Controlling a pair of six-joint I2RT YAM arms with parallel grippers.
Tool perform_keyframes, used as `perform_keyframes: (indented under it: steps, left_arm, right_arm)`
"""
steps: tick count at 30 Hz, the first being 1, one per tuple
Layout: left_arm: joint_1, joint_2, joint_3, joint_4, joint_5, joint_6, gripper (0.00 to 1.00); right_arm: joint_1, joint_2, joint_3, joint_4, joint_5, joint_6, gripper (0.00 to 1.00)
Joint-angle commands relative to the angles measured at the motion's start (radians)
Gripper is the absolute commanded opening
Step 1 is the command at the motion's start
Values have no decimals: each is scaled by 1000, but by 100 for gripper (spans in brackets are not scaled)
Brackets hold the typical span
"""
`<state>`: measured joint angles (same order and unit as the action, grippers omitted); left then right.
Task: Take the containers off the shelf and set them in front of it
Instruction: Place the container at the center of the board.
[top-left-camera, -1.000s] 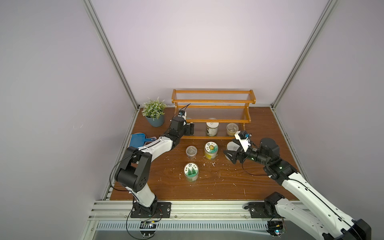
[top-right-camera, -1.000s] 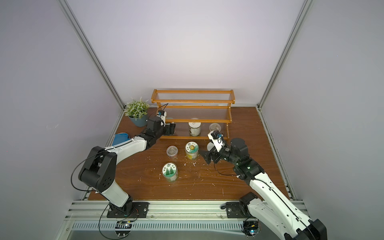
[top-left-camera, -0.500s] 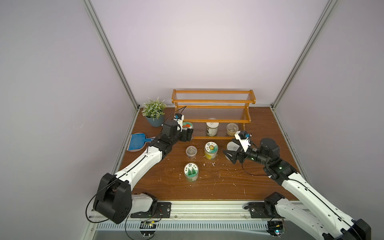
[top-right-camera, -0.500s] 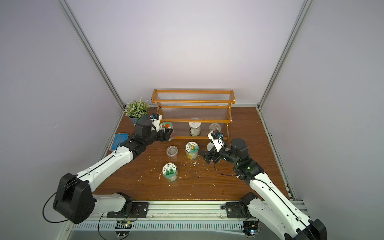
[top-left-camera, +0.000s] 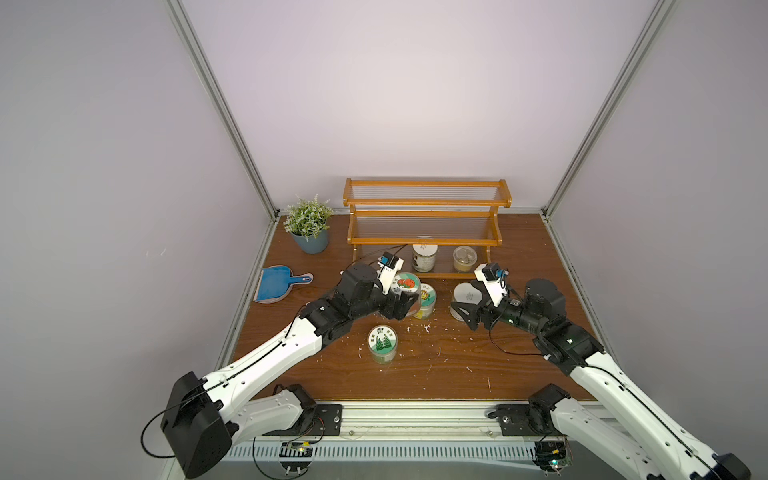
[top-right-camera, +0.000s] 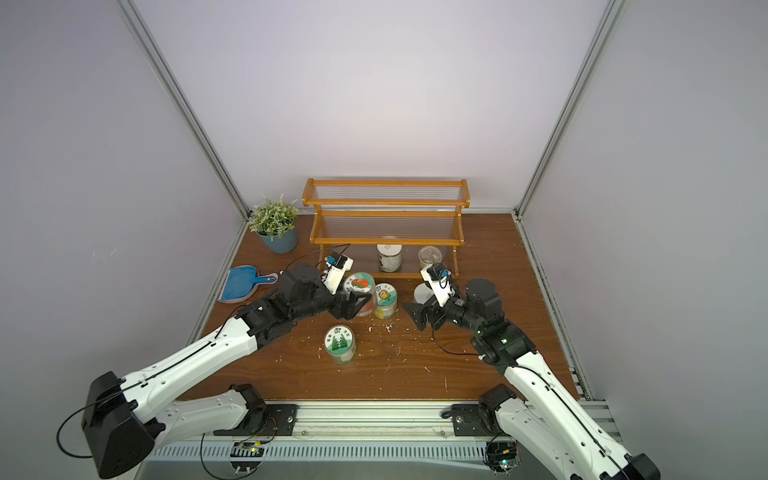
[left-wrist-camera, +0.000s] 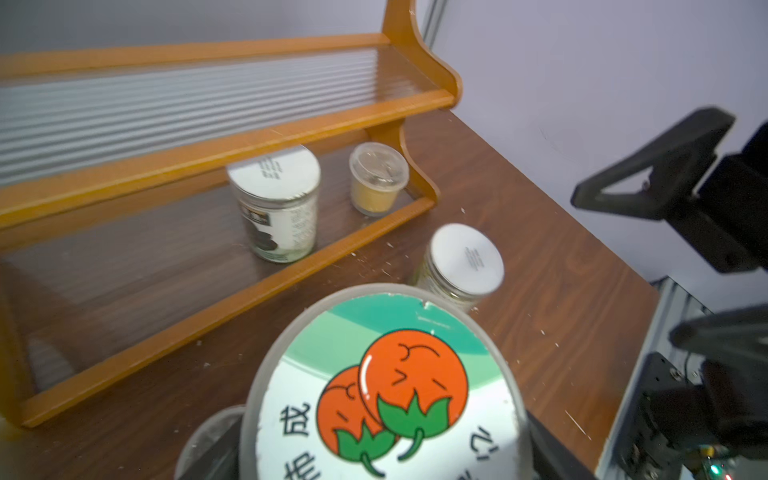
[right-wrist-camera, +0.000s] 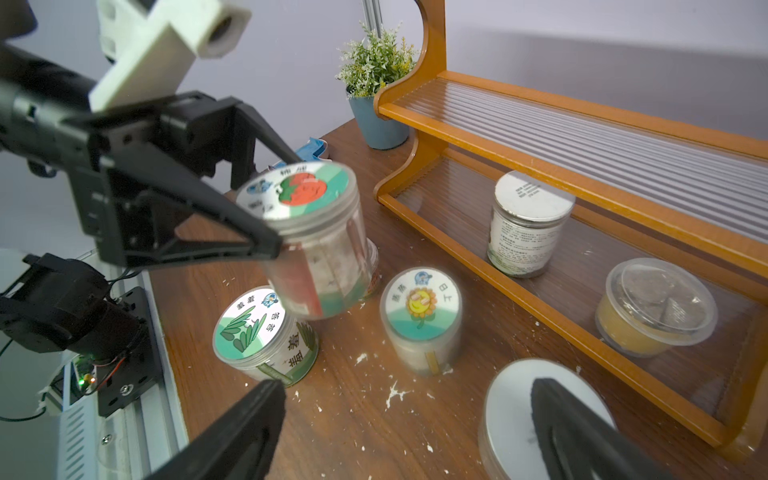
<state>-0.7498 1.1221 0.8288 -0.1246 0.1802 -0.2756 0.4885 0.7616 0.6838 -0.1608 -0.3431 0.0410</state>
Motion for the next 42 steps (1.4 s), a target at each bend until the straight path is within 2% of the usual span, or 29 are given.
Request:
perform_keyframes:
  steps: [1, 8, 14, 30, 36, 42]
  left_arm:
    - [-69, 9, -8, 61, -5, 11, 84]
    - [-180, 84, -58, 125, -27, 28, 84]
    - [-241, 166, -40, 148, -41, 62, 84]
    - [-241, 286, -138, 297, -33, 126, 87]
    - [-241, 304, -137, 289, -16, 127, 92]
    - [-242, 265, -135, 248, -36, 131, 94]
  right_arm:
    - [-8, -40, 68, -84, 88, 2, 99]
    - [-14, -84, 80, -138, 105, 9, 99]
    - [-16, -95, 75, -141, 117, 11, 99]
    - [-28, -118, 57, -141, 147, -1, 99]
    - [-34, -115, 50, -131, 136, 0, 99]
    - [-40, -111, 51, -128, 131, -3, 99]
